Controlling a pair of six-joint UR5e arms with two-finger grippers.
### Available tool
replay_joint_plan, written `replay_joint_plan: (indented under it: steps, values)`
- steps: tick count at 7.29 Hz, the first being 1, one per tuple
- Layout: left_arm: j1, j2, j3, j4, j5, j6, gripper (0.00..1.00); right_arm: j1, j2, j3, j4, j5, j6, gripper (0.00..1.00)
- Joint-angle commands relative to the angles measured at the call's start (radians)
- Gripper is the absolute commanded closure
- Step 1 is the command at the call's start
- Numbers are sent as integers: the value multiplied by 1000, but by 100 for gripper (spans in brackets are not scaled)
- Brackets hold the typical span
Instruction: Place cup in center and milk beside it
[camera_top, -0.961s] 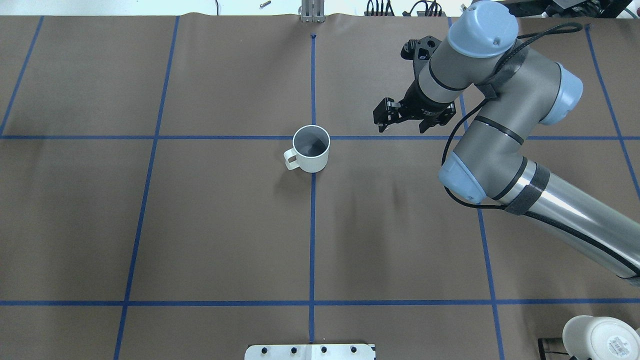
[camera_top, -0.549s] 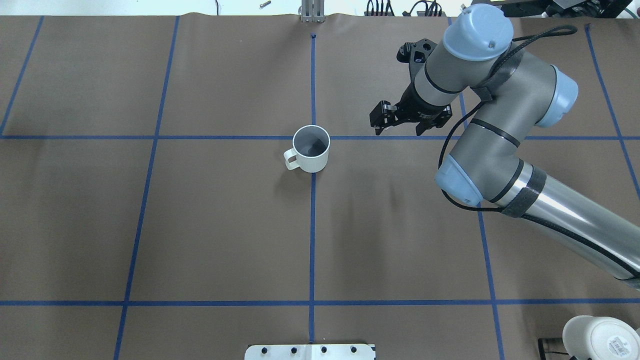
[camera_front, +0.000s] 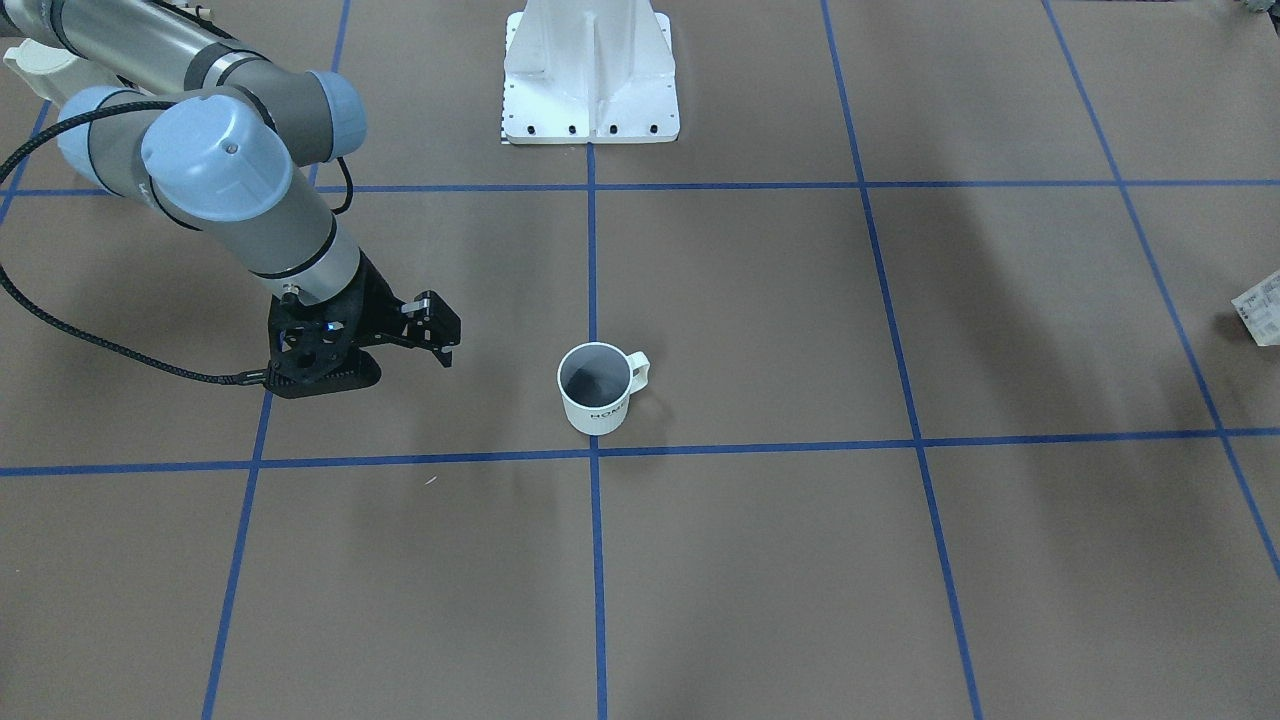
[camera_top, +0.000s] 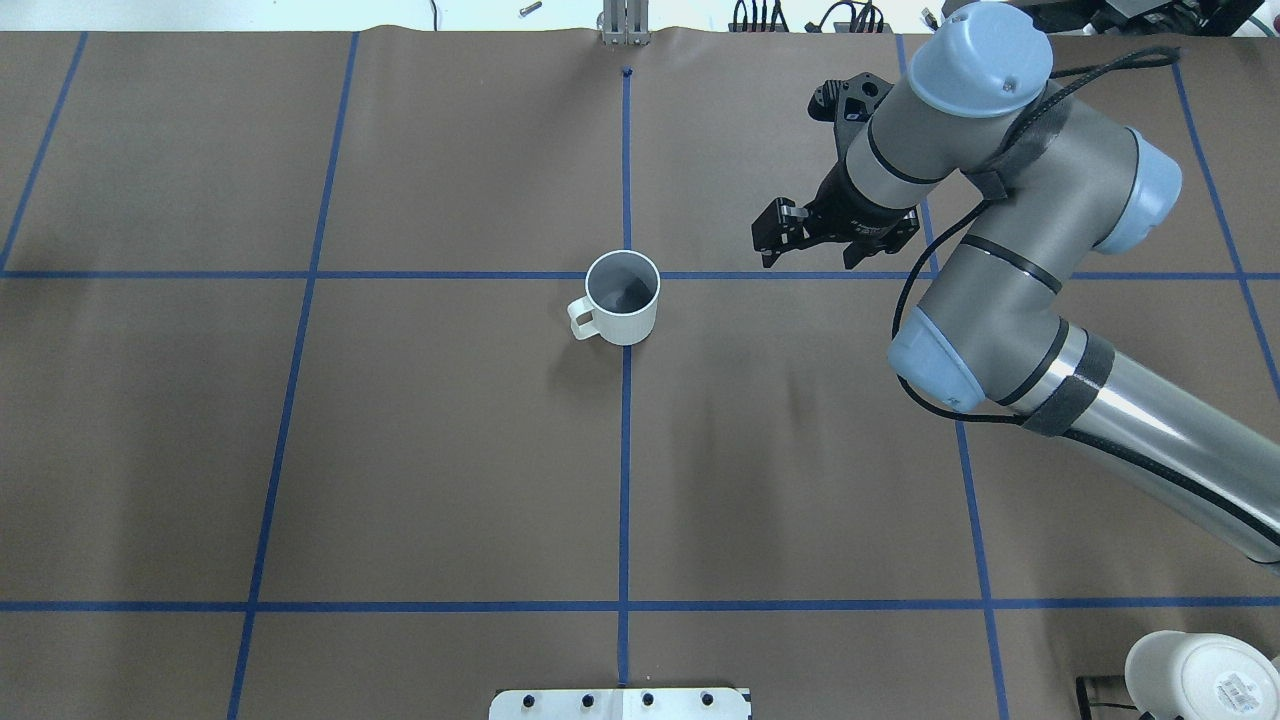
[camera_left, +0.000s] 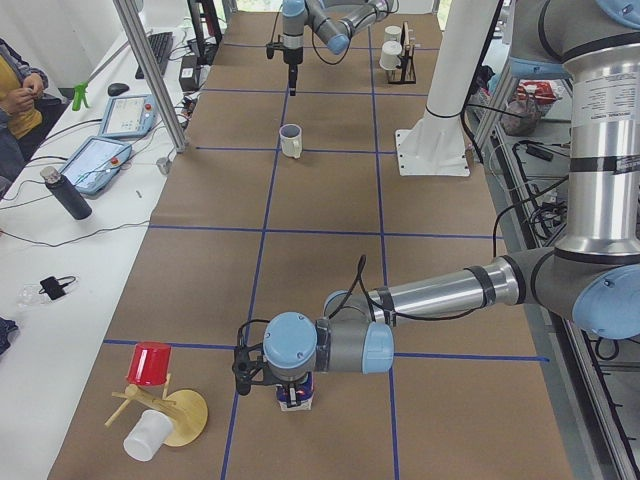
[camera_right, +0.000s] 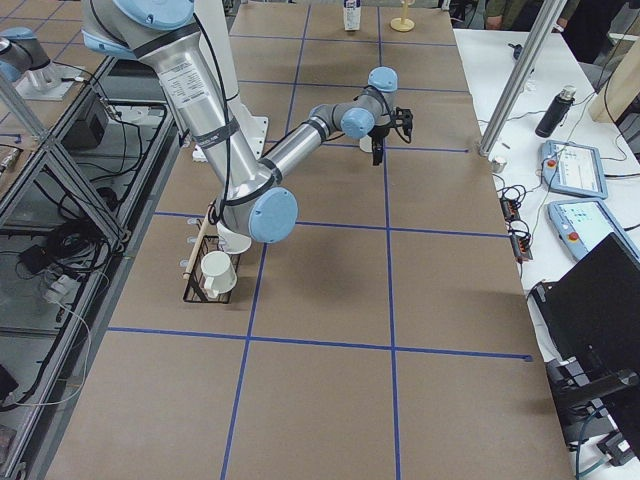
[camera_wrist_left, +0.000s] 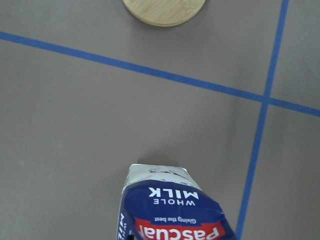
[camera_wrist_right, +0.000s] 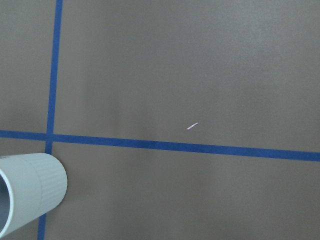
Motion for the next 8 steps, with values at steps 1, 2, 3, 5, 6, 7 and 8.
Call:
replay_joint_plan:
  steps: [1, 2, 3, 5, 6, 7, 8]
  values:
    - [47, -94, -187, 221, -7, -23, 47, 24, -83, 75, -2, 6, -8, 0]
    - [134, -187, -237, 280, -3, -129, 47, 44, -137, 123, -2, 7, -10, 0]
    - [220, -275, -243, 279, -1, -241, 47, 59, -200, 169, -3, 7, -17, 0]
    - [398, -483, -240, 283, 14, -488, 47, 88, -278, 205, -2, 7, -45, 0]
    - [505, -572, -235, 283, 95, -618, 47, 99, -300, 215, -3, 7, -60, 0]
    - [594, -651, -215, 283, 141, -709, 47, 107, -311, 215, -3, 7, -70, 0]
    - [654, -739, -166, 283, 143, -812, 47, 113, -326, 217, -2, 9, -74, 0]
